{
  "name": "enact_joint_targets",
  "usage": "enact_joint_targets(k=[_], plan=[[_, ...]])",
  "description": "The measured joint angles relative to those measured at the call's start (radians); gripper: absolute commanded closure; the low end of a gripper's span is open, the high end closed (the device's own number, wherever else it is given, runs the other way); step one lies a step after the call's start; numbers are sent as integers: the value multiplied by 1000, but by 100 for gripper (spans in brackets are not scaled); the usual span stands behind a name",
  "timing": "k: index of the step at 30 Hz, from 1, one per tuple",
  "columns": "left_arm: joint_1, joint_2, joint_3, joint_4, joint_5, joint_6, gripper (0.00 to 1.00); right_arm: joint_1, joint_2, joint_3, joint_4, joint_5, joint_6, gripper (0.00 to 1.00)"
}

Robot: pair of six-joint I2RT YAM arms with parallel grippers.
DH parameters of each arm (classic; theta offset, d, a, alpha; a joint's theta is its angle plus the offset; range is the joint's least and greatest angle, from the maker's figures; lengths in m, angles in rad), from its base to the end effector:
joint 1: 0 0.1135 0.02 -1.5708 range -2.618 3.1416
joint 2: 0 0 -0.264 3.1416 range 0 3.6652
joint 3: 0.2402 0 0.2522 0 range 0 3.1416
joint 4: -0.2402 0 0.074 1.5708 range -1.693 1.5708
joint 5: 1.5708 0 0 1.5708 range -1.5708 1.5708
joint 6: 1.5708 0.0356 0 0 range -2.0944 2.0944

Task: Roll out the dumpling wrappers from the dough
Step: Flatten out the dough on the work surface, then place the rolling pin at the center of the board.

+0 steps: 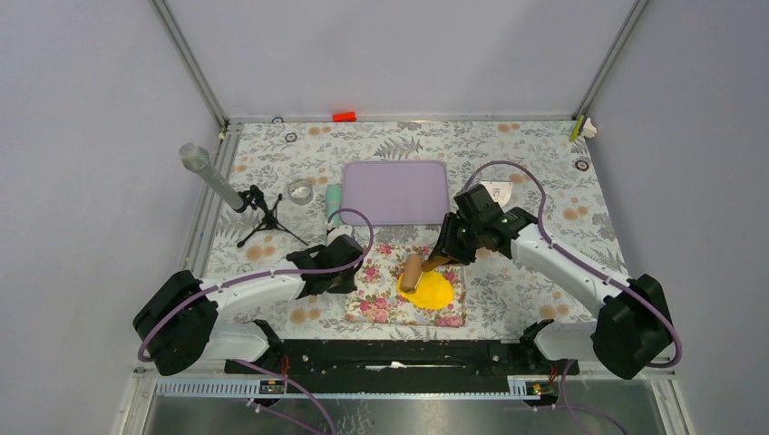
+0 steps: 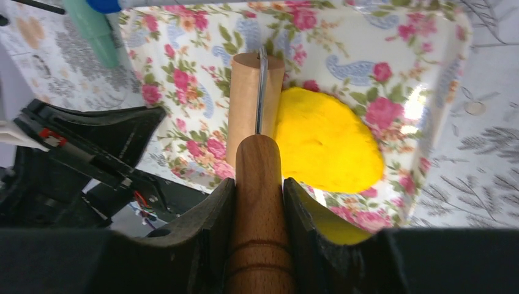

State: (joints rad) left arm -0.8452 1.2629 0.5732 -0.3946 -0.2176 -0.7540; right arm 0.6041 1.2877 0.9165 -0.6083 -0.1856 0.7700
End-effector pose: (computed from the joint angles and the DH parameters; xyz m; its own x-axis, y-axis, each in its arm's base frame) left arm 0.1504 -0.1580 0.1594 -0.8818 -0.0132 -0.4715 0.0821 0.9801 -0.1809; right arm 0.2078 0.1514 0.2436 -0.9381 0.1839 -0.2935 0.0141 0.8670 0.4980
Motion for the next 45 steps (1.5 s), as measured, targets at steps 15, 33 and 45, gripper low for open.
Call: enact_joint_targets(k=[15,33,45], plan=[[-1,0,0,15,8,2,100,6,122,71,84,-89,34,100],[-2,-35,70,-79,-10,40,38,-606,-254,191,-187,208,-147,100],[13,-202,186,-202,-20,77,12,-932,-317,-205,185,192,-79,100]])
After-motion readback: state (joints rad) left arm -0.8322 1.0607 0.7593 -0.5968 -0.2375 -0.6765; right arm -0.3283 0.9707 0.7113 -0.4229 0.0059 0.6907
